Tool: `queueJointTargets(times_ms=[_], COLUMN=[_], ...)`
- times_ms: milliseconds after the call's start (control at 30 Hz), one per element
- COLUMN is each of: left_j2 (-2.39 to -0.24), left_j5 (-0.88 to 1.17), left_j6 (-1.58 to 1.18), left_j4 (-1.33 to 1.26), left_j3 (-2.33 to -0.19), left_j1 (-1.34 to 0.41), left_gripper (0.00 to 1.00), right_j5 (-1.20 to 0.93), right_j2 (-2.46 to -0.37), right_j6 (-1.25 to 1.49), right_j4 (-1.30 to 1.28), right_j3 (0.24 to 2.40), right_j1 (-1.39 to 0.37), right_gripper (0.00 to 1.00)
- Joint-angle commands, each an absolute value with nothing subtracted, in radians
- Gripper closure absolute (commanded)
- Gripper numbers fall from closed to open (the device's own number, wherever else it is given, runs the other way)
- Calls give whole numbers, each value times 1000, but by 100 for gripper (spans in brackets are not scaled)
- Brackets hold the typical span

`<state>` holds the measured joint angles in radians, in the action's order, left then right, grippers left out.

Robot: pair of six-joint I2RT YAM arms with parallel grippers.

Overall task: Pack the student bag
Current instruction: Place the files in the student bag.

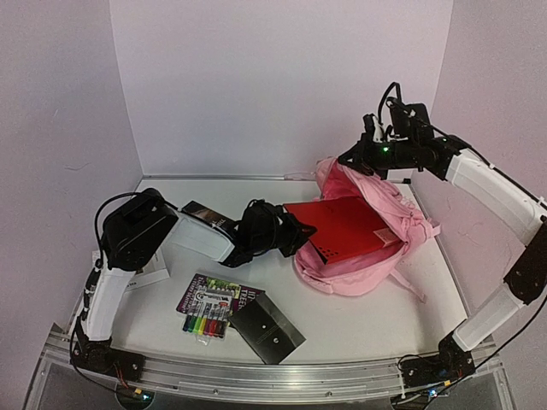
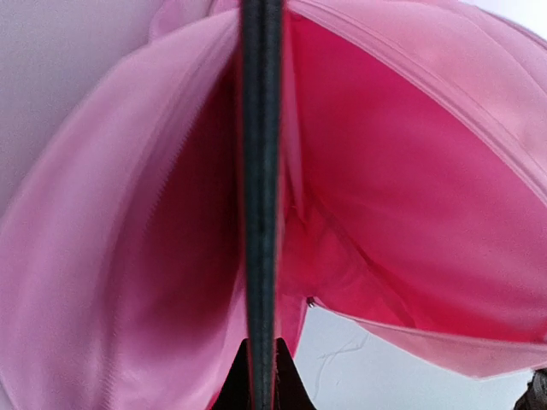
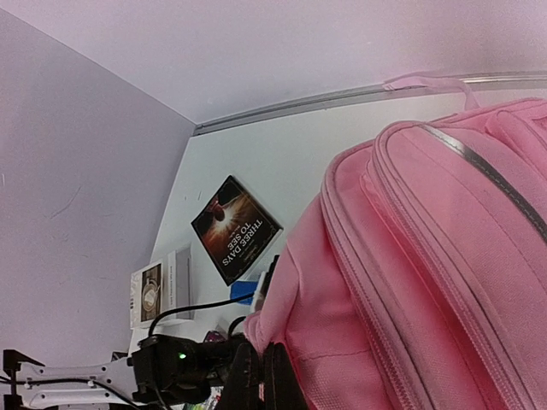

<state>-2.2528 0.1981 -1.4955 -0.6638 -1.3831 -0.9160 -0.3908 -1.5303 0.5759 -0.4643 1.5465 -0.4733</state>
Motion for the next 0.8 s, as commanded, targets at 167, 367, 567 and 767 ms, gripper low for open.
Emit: queueJointTargets(times_ms=[167, 367, 567, 767], left_j2=[-2297, -2207, -2225, -2306], left_j5=[73, 67, 27, -4], left_j6=[-1644, -1552, -1573, -1664], left_j4=[-951, -1044, -1169, -1278], left_j3=[-1348, -1281, -1287, -1351], left_j1=[-880, -903, -908, -921], left_gripper=[100, 100, 100, 100], right_j5=[-307, -149, -218, -252], right_j2=[-1434, -1433, -1436, -1432], right_j6=[594, 540, 570, 581], right_j4=[-300, -336, -334, -331], right_j3=[1566, 1548, 1547, 1547], right_j1=[-516, -514, -514, -515], right_gripper=[100, 100, 100, 100])
